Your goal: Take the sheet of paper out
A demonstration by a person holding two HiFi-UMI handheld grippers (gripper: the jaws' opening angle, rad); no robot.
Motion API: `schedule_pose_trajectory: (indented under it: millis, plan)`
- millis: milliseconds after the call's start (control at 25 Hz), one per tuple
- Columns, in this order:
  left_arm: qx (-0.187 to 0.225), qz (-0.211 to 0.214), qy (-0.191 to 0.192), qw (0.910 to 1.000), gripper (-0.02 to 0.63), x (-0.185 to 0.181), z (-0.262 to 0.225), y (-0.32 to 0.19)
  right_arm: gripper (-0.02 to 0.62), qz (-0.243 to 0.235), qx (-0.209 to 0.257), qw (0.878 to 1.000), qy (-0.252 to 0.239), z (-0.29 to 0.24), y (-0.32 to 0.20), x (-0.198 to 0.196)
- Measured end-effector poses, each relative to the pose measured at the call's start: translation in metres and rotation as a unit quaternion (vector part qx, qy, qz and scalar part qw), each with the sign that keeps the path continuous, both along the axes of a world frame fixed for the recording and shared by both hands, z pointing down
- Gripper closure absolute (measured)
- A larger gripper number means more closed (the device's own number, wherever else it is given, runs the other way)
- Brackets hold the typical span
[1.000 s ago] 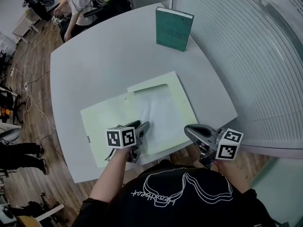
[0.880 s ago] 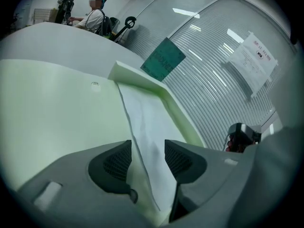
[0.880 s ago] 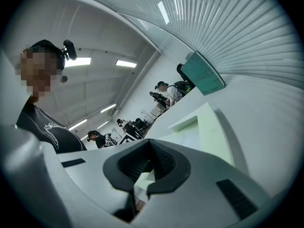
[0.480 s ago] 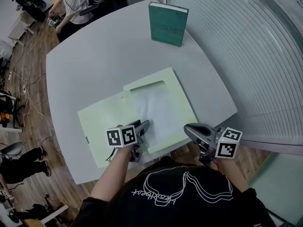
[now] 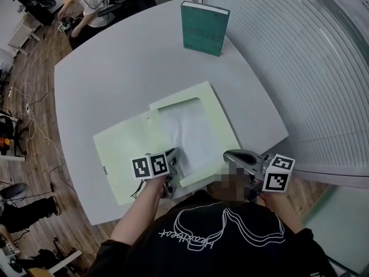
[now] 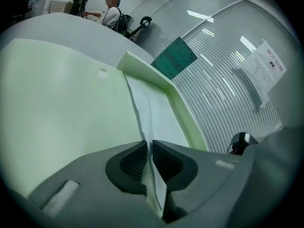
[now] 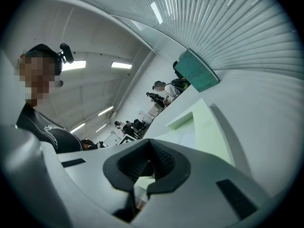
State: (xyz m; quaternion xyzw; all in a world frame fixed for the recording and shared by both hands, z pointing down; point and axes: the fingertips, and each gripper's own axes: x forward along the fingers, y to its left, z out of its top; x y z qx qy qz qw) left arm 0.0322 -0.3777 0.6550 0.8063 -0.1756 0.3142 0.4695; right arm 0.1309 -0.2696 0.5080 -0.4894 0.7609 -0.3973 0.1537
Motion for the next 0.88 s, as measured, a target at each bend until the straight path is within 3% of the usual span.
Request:
schedule_pose_trajectory:
  millis: [120,320,880]
  plan:
    - [-0.007,-0.002,0.002,1.0000,0.587,0.001,0.000,0.001,0.586,0.000,0.000,1.000,0.002,-0.001,0.000,0.000]
    - [-0.034,-0.005,0.024,0.9991,0.593,0.002,-0.006,0.004,0.586,-0.004,-0.001,1.000,0.001,-0.003,0.000,-0.004]
    - [-0.013,-0.046,0.022,0.9986,0.594,-0.042,-0.018,-0.001,0.586,-0.030,0.014,0.999,0.010,-0.019,0.010,-0.029]
